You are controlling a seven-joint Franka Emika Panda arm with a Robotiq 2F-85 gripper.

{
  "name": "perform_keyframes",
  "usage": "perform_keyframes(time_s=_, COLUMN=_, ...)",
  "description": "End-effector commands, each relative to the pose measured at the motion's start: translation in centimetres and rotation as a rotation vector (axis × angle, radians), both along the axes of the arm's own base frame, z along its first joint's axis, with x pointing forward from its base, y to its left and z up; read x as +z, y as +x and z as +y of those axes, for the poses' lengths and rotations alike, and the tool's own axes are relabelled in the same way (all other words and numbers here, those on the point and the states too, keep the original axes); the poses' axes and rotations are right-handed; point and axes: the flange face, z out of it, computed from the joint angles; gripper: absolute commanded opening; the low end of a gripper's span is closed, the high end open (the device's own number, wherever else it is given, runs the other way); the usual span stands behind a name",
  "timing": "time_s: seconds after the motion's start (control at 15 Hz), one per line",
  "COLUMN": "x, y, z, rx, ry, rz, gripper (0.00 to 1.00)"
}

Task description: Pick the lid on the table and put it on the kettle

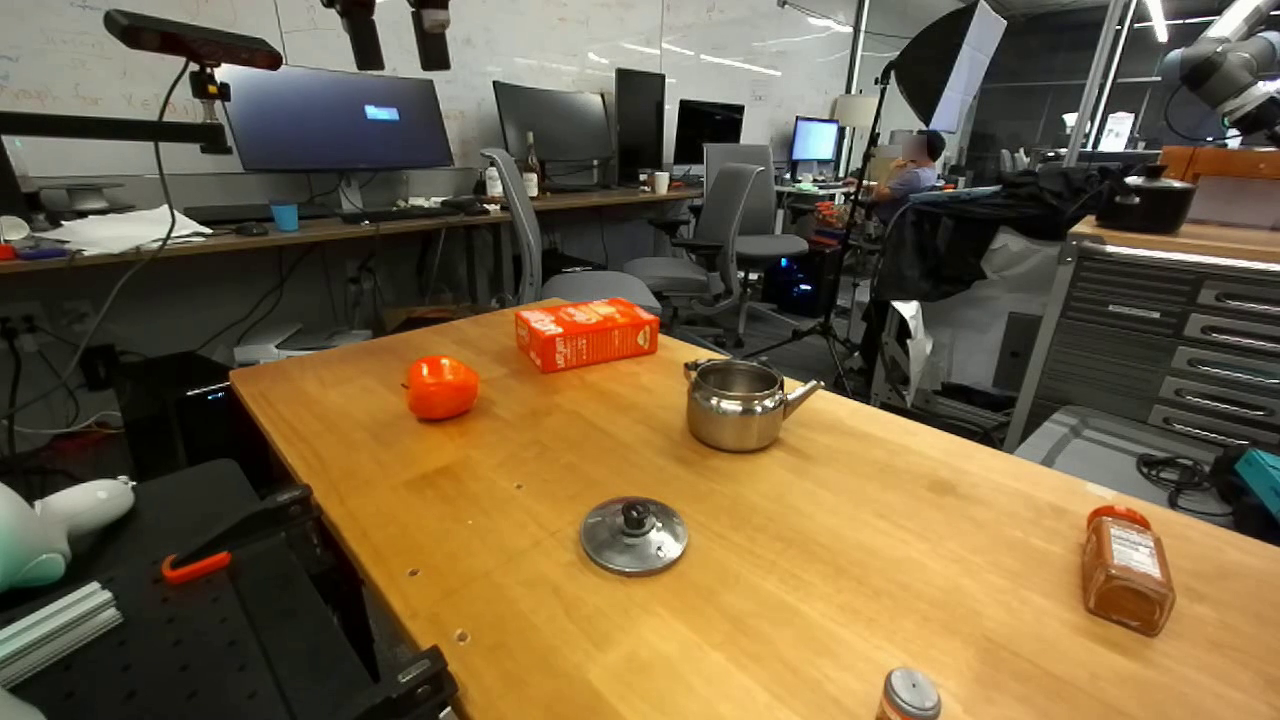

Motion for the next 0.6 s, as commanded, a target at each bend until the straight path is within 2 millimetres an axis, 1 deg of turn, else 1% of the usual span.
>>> perform_keyframes(time_s=0.0, x=-1.0, y=1.2, z=-1.8, rx=-0.044, ry=0.012, rz=-0.018, gripper=1.00)
perform_keyframes(time_s=0.4, x=-2.6, y=3.0, z=-6.2, rx=-0.129, ry=0.053, rz=-0.011, gripper=1.00)
perform_keyframes(time_s=0.53, x=-3.5, y=3.7, z=-7.7, rx=-0.153, ry=0.077, rz=-0.016, gripper=1.00)
